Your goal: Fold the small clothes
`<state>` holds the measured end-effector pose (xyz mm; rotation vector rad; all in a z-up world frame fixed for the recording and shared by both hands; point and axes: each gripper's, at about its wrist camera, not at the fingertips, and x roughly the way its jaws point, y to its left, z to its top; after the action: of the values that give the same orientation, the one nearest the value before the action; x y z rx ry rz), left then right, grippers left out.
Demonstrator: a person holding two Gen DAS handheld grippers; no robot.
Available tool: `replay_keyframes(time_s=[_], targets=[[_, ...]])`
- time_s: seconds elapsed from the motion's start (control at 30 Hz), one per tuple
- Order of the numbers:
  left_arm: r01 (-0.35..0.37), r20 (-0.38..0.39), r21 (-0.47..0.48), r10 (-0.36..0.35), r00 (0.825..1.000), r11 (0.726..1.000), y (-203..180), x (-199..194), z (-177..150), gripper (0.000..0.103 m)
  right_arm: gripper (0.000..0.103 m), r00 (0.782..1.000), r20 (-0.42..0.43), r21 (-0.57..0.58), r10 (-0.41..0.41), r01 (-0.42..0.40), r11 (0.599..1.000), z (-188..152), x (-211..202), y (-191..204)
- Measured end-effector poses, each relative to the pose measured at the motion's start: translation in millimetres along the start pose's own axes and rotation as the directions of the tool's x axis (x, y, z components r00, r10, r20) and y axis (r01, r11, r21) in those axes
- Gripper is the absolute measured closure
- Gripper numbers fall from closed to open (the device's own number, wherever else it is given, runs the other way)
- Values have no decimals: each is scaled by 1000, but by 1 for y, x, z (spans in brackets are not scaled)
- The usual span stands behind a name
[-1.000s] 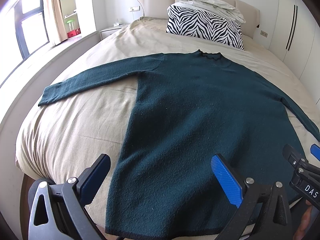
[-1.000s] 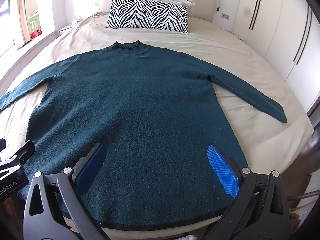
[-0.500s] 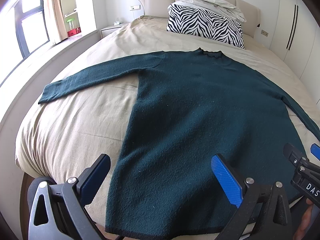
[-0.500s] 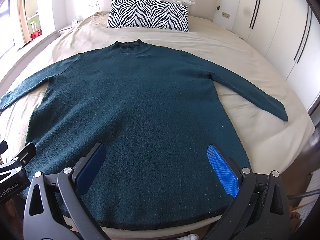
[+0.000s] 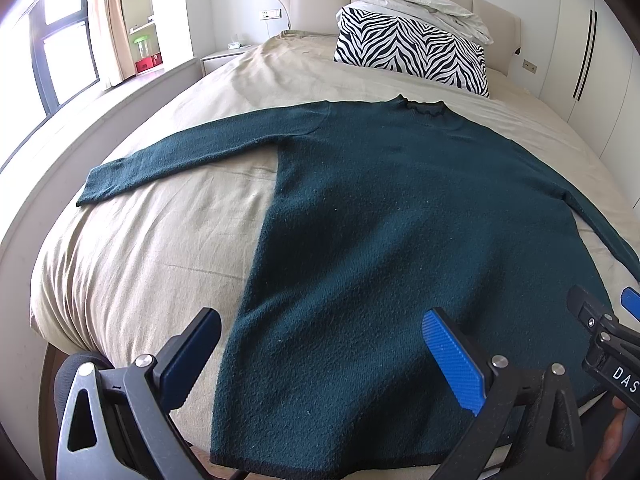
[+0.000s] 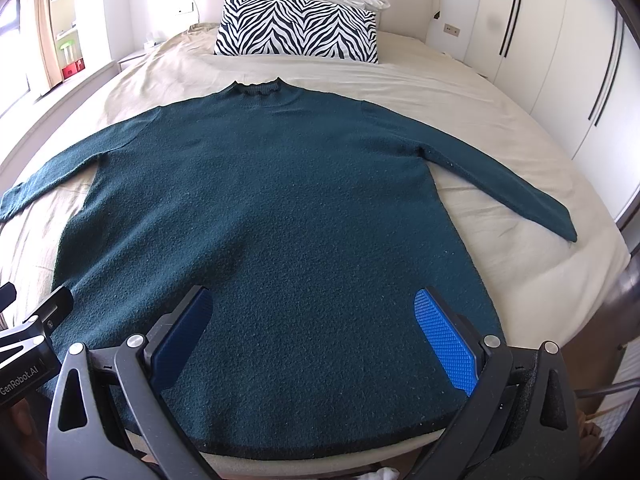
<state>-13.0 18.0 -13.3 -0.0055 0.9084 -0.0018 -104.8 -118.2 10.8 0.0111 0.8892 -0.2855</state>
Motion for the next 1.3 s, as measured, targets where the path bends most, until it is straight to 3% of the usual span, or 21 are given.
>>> replay_keyframes(time_s=[1.3], targets=[[6,-28,-18,-6,1000,1000,10,8,-2,0,0,1000,-15,-24,6,-7,1000,-1,6,8]])
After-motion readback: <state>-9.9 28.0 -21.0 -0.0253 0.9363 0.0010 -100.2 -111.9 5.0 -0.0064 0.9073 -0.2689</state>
